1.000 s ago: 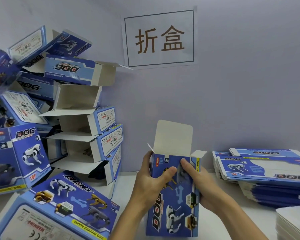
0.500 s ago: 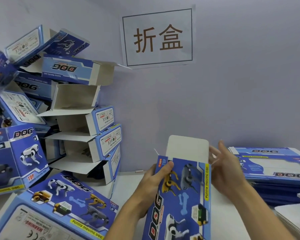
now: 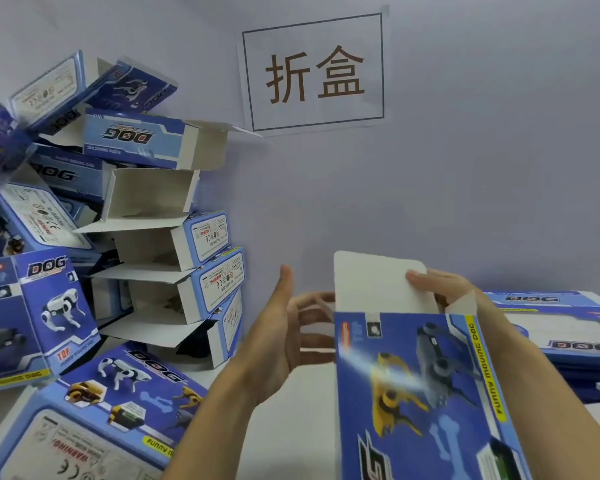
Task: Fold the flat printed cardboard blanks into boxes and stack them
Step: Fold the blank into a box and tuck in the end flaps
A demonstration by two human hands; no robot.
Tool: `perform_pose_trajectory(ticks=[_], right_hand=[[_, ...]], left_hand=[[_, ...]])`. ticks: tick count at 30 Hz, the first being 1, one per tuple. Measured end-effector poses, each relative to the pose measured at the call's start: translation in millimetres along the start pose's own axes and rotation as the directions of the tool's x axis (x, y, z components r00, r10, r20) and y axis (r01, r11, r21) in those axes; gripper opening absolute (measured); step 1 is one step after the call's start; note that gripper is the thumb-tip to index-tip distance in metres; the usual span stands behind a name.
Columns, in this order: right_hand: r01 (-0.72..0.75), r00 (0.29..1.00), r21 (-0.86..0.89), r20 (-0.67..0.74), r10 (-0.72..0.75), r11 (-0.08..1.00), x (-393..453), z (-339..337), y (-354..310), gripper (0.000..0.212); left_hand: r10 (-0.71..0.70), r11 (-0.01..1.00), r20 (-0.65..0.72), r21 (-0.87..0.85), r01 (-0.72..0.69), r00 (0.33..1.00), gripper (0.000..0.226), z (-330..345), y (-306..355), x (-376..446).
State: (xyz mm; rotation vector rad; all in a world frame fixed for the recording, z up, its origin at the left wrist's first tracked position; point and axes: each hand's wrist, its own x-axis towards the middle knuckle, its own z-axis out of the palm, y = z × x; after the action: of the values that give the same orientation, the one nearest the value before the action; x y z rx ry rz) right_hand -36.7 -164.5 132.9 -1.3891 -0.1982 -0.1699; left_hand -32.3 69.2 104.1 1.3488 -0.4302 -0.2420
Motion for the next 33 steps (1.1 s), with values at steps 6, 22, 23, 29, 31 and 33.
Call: perform_pose_trajectory(ticks=[6,22,23,29,31,33], right_hand=[[-0.02,0.989,-0.036,0.148,0.025,0.999,0.1,31.5,8.2,0.023],[0.127,0.982,-0.018,0.144,-0.123,0.992,-12.4,40.6,-2.9,0.023],[0.127,0.982,-0.035,0.145,-0.121,0.991,-12.5,40.8,-3.8,0.024],[0.145,0.971,-0.075,0.2,-0.128,0.987,-17.7,37.0,-7.4,0.025],[0.146,0.967,-0.077,0.222,-0.126,0.986,-19.5,34.4,-9.0,0.026],[0.145,0.965,-0.084,0.23,-0.122,0.986,-20.1,33.5,-10.0,0.025]], left_hand=[[0.174,0.984,-0.168,0.054,-0.167,0.97,0.02,4.6,14.4,-0.5],[0.296,0.936,-0.102,0.229,-0.267,0.95,0.018,2.0,28.2,-15.4],[0.291,0.936,-0.1,0.236,-0.262,0.951,0.018,1.8,28.3,-15.7],[0.292,0.927,-0.071,0.268,-0.264,0.954,0.021,0.4,29.0,-17.0],[0.28,0.925,-0.052,0.281,-0.255,0.959,0.023,-0.4,28.8,-16.8],[0.273,0.926,-0.043,0.284,-0.25,0.961,0.027,-0.8,29.1,-17.2]])
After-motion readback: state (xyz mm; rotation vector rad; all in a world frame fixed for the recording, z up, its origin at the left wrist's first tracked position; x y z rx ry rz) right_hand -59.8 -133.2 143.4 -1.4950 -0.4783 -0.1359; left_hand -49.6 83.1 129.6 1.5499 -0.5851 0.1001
